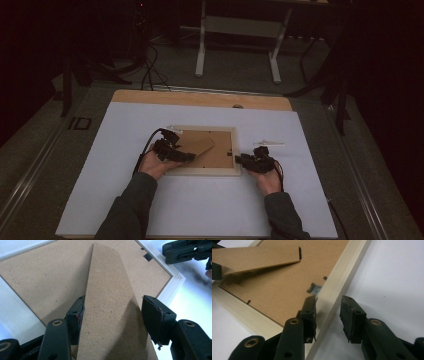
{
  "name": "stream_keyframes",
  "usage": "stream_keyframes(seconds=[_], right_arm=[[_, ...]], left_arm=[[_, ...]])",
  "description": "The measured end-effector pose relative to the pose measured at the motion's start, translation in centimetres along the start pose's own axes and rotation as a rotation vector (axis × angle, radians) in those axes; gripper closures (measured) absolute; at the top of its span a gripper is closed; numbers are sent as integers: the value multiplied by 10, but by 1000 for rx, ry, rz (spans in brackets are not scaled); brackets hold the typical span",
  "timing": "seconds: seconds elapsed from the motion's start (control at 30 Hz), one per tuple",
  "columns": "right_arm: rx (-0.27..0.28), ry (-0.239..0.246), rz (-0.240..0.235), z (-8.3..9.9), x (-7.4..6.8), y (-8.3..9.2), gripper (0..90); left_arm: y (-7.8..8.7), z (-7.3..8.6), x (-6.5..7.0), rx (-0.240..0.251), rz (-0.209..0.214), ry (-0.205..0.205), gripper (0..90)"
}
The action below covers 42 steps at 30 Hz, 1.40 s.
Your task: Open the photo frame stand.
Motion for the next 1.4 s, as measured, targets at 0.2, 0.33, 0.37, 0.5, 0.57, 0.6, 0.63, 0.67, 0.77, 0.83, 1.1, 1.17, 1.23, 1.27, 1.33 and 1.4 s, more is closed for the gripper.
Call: stream_keyframes(seconds=[0.2, 0.33, 0.37, 0.5, 0.57, 0.6, 0.63, 0.67, 0.77, 0.83, 1.1, 1.17, 1.23, 1.27, 1.33, 1.4], right_arm=[[-17, 12, -7, -5, -4, -5, 613], [-19, 5, -11, -8, -3, -6, 610], [-18, -1, -17, -10, -1, -7, 609], [-21, -2, -20, -13, 0, -8, 598], [-24, -5, -24, -14, 0, -9, 590], [-24, -5, -24, -14, 0, -9, 590], [-24, -7, -25, -15, 1, -9, 584], [-24, -7, -25, -15, 1, -9, 584], [-31, -10, -36, -16, 2, -11, 565], [-31, -14, -42, -17, 2, -11, 561], [-23, -19, -70, -23, 4, -12, 527], [-22, -25, -75, -25, 4, -14, 511], [-24, -29, -75, -27, 5, -15, 495], [-24, -29, -75, -27, 5, -15, 495], [-22, -34, -76, -28, 6, -16, 477], [-26, -45, -81, -29, 6, -17, 462]], left_arm=[[2, -2, 3, 13, -17, -35, 421], [4, -3, 6, 20, -28, -59, 420], [5, -4, 7, 22, -34, -73, 420], [6, -5, 10, 33, -42, -87, 420], [6, -5, 10, 32, -45, -91, 420], [7, -5, 10, 31, -47, -96, 420], [7, -5, 11, 32, -49, -100, 419], [7, -5, 11, 35, -50, -104, 419], [9, -6, 14, 42, -65, -129, 419], [10, -6, 15, 46, -70, -142, 419], [11, -7, 18, 61, -84, -173, 419], [11, -7, 18, 61, -88, -188, 419], [12, -7, 19, 69, -86, -192, 419], [12, -7, 19, 69, -86, -192, 419], [13, -7, 20, 72, -86, -203, 419], [13, -7, 21, 74, -91, -211, 419]])
Point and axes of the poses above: each handheld gripper's, and its own axes: y roughly backward along the jaws, z roughly out of its underside, x roughly to its right, the point moved 10 cm from there along -y, roughly forward along the jaws, and after that the axes turned 7 degrees about z, right-handed, at the moved point
